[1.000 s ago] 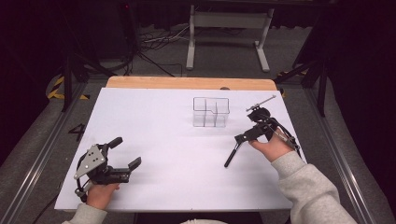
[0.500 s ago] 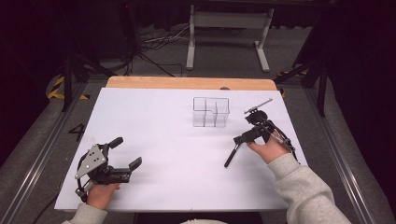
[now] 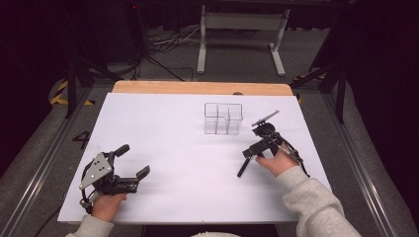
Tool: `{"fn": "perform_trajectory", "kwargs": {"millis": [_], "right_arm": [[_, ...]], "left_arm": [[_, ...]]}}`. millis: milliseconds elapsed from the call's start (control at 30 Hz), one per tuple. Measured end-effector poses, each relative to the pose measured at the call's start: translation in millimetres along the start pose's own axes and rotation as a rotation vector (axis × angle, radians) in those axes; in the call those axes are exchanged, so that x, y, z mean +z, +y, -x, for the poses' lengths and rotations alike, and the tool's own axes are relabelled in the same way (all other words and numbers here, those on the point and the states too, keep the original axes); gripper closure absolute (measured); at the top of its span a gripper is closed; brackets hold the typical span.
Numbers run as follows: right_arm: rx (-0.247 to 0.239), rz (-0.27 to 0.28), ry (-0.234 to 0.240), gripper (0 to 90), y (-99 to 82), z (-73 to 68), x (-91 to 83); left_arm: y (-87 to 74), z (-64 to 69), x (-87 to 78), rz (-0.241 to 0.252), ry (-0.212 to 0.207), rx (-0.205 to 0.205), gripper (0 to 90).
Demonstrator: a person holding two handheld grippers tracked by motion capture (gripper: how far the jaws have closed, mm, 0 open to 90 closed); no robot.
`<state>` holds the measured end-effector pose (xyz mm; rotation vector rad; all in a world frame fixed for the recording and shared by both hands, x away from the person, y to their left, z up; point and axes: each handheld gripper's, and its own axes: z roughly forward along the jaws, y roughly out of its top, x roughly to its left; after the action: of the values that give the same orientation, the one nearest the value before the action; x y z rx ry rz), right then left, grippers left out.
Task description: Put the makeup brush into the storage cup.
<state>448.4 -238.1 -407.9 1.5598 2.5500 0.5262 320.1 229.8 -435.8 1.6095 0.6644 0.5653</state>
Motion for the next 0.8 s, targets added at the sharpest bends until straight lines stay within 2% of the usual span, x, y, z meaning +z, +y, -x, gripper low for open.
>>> {"fn": "perform_trajectory", "kwargs": {"millis": [467, 800], "right_arm": [[-0.005, -0.054, -0.04, 16.9, 2.3, -4.6, 13.9], [-0.019, -0.074, -0.049, 31.3, 2.5, -5.9, 16.9]], "left_arm": [[0.0, -0.2, 0.4, -0.002, -0.002, -0.001, 2.7], [-0.5, -0.2, 0.9, 0.001, -0.003, 0.001, 2.8]]}}
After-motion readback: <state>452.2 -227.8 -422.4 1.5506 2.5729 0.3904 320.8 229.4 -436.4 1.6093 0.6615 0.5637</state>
